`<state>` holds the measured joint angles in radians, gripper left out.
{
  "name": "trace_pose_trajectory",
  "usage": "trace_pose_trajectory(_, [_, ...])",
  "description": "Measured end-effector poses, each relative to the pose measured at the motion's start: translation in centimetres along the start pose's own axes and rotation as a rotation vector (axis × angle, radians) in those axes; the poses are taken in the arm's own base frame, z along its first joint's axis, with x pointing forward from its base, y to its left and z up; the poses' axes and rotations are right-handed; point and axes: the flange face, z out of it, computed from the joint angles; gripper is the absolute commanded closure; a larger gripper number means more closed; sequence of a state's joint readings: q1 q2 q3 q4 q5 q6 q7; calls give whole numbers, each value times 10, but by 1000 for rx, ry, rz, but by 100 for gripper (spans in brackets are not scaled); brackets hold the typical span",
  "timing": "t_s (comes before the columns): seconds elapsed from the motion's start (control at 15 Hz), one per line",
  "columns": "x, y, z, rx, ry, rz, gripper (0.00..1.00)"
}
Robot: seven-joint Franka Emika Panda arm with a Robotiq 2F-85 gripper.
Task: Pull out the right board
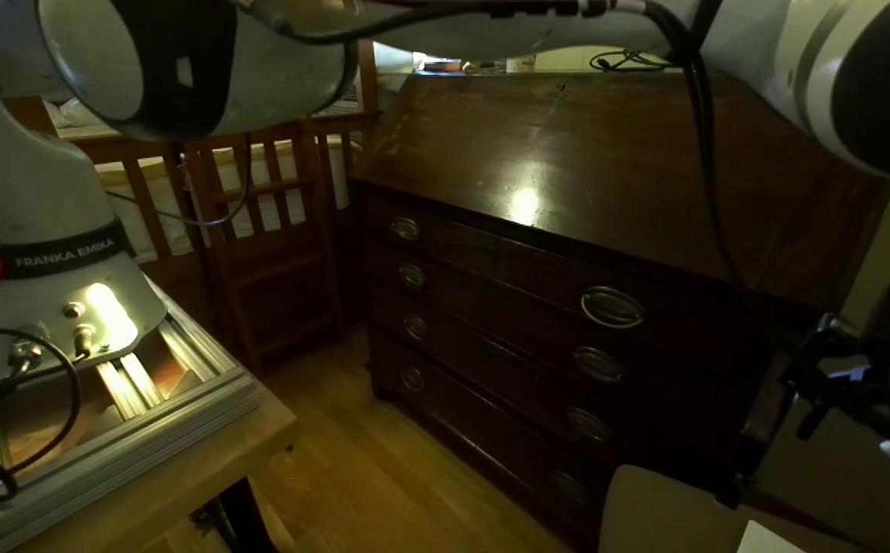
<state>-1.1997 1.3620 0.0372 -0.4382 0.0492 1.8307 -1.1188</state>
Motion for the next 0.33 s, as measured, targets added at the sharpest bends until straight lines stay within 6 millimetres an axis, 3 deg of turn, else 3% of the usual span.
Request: trace_pose_trajectory(0.33, [24,-18,-70,94,67,-38,0])
